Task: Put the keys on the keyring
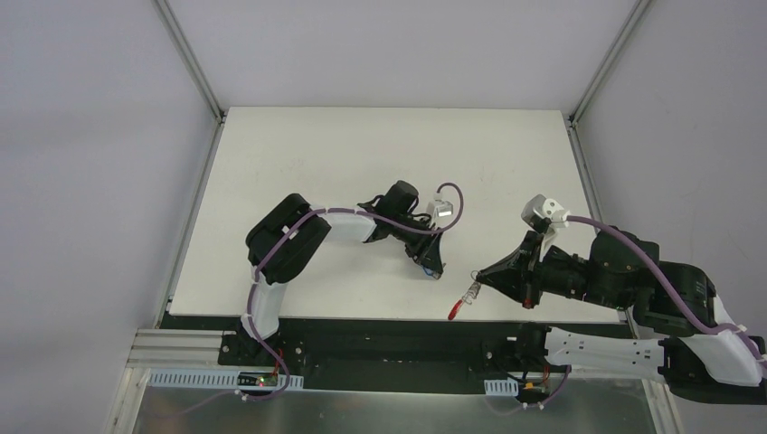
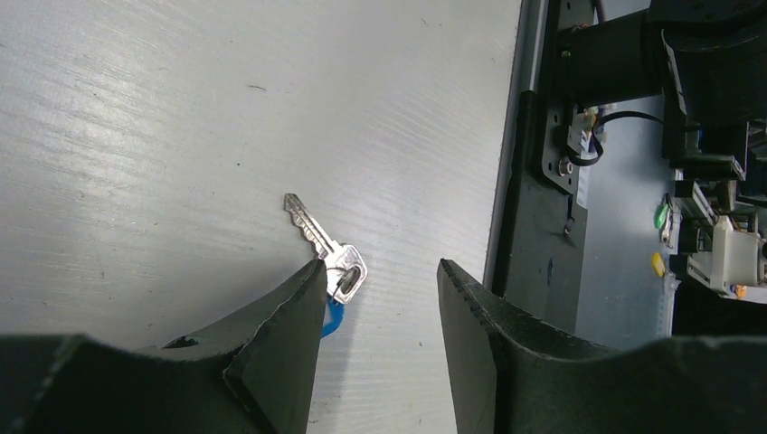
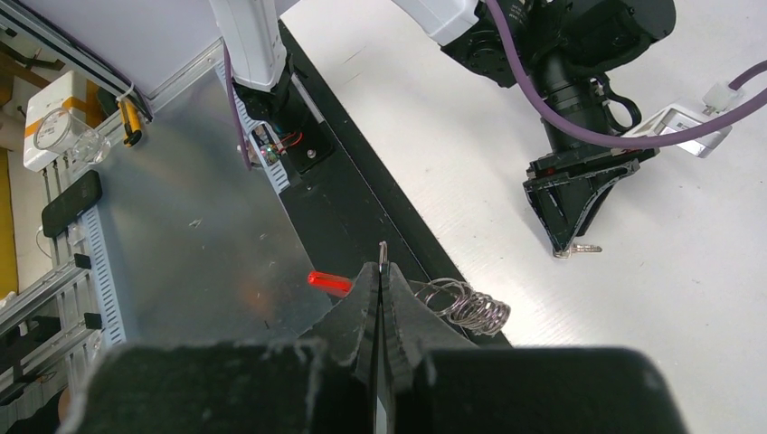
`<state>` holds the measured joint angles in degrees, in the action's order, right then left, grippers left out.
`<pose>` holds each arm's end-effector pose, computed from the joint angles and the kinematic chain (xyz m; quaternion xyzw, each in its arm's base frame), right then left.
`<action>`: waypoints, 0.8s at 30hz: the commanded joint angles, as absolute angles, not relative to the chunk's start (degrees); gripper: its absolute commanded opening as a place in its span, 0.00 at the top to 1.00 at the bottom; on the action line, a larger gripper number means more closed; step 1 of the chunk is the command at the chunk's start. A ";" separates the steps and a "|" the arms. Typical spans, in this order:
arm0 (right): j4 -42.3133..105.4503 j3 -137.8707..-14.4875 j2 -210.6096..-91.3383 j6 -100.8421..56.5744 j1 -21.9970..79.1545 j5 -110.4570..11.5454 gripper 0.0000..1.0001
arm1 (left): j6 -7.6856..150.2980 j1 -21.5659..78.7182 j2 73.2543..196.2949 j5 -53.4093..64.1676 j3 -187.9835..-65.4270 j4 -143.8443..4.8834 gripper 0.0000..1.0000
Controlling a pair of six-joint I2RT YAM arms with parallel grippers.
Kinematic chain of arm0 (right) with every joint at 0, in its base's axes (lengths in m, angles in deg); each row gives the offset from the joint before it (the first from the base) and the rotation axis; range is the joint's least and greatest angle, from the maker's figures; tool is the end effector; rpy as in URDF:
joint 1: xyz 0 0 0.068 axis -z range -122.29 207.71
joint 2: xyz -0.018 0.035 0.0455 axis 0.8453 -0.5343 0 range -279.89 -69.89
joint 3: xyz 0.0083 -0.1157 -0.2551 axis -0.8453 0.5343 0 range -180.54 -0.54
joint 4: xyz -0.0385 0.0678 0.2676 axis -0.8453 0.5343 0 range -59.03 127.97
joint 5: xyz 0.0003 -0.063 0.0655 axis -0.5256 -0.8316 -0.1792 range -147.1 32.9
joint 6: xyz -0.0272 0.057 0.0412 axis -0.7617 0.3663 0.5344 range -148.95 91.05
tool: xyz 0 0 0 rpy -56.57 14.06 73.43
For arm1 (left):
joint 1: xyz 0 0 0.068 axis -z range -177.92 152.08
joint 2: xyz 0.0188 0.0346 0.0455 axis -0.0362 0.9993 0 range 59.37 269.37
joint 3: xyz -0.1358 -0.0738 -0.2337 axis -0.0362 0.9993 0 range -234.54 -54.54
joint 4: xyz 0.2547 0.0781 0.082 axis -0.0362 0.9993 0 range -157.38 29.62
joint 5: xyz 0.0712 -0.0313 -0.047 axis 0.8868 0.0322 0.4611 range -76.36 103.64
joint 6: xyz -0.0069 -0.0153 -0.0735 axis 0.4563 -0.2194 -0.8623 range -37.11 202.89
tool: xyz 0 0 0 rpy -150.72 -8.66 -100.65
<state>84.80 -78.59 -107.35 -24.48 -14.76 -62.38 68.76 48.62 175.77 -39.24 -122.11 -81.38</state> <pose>0.0354 0.0926 0.4642 -0.4141 0.6652 0.3575 0.5081 0.2738 -0.3627 0.1339 0.4195 0.7045 -0.5501 0.1586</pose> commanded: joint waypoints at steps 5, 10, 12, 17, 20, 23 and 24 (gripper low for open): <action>82.10 -78.95 -108.84 -23.59 -14.63 -61.43 1.00 | 70.98 49.10 176.81 -40.32 -121.06 -83.05 0.53; 81.94 -79.29 -109.69 -23.76 -14.63 -61.24 1.00 | 71.25 49.09 176.25 -40.59 -120.04 -83.34 0.57; 81.78 -79.33 -109.93 -23.79 -14.63 -61.19 1.00 | 71.27 49.04 176.13 -40.63 -119.60 -83.51 0.60; 81.51 -79.47 -110.55 -23.81 -14.63 -61.02 1.00 | 71.15 49.09 175.67 -40.72 -118.43 -84.06 0.65; 81.39 -79.59 -110.80 -23.80 -14.63 -60.84 1.00 | 71.09 49.16 175.19 -40.39 -117.63 -84.39 0.67; 81.16 -79.60 -111.11 -23.82 -14.63 -60.68 1.00 | 71.15 49.13 174.80 -39.79 -117.06 -84.49 0.68; 81.07 -79.73 -111.29 -23.86 -14.62 -60.55 1.00 | 71.25 49.13 174.26 -39.09 -116.63 -84.44 0.68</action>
<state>83.94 -78.59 -110.60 -24.48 -14.76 -61.35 69.43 48.62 176.58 -39.92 -118.30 -84.50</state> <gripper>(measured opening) 0.008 0.323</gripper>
